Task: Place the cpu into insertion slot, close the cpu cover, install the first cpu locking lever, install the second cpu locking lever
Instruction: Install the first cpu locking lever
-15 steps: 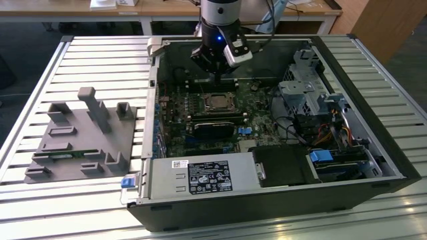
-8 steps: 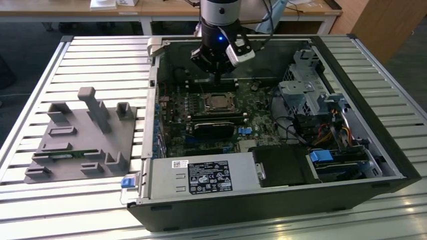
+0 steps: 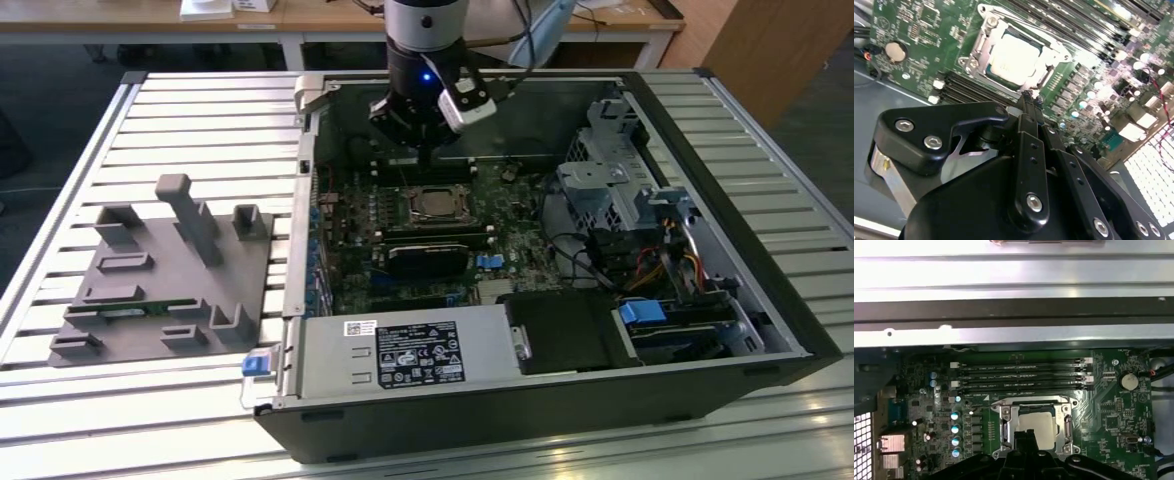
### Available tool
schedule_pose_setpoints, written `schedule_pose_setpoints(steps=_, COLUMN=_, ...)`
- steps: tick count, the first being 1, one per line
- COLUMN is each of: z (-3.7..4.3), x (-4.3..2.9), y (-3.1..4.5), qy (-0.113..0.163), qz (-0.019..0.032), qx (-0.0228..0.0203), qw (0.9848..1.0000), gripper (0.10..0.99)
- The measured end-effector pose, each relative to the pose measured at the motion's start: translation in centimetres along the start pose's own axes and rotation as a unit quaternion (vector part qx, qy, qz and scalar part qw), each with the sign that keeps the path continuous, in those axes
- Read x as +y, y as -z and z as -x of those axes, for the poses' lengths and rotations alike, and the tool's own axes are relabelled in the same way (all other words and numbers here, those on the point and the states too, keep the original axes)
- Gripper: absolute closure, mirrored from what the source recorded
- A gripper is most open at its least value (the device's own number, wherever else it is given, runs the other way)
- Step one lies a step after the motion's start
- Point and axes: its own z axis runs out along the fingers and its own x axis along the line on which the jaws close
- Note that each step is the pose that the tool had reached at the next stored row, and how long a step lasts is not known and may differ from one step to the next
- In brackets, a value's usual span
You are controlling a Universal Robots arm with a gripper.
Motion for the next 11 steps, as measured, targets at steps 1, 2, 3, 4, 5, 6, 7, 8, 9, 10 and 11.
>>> schedule_pose_setpoints(steps=1, z=-0.28, x=-0.02, y=0.01, qy=0.000, qz=0.0001, qx=-0.0011, qw=1.0000, gripper=0.980)
schedule_pose_setpoints(steps=2, z=-0.55, x=-0.03, y=0.02, qy=0.000, qz=0.0001, qx=-0.0018, qw=1.0000, gripper=0.980)
schedule_pose_setpoints(steps=3, z=-0.80, x=-0.05, y=0.02, qy=0.000, qz=0.0002, qx=-0.0022, qw=1.0000, gripper=0.980)
schedule_pose_setpoints(steps=4, z=-1.02, x=-0.06, y=0.01, qy=0.000, qz=0.0002, qx=-0.0024, qw=1.0000, gripper=0.980)
schedule_pose_setpoints(steps=5, z=-1.21, x=-0.07, y=-0.01, qy=0.001, qz=0.0002, qx=-0.0024, qw=1.0000, gripper=0.980)
schedule_pose_setpoints(steps=6, z=-1.38, x=-0.08, y=-0.04, qy=0.001, qz=0.0003, qx=-0.0024, qw=1.0000, gripper=0.980)
schedule_pose_setpoints(steps=7, z=-1.58, x=-0.10, y=-0.05, qy=0.001, qz=0.0002, qx=-0.0024, qw=1.0000, gripper=0.980)
schedule_pose_setpoints(steps=8, z=-1.81, x=-0.11, y=-0.07, qy=0.001, qz=0.0002, qx=-0.0024, qw=1.0000, gripper=0.980)
schedule_pose_setpoints(steps=9, z=-2.03, x=-0.13, y=-0.09, qy=0.001, qz=0.0002, qx=-0.0023, qw=1.0000, gripper=0.980)
schedule_pose_setpoints(steps=10, z=-2.25, x=-0.14, y=-0.11, qy=0.001, qz=0.0002, qx=-0.0023, qw=1.0000, gripper=0.980)
schedule_pose_setpoints(steps=11, z=-2.49, x=-0.15, y=-0.12, qy=0.001, qz=0.0002, qx=-0.0024, qw=1.0000, gripper=0.980)
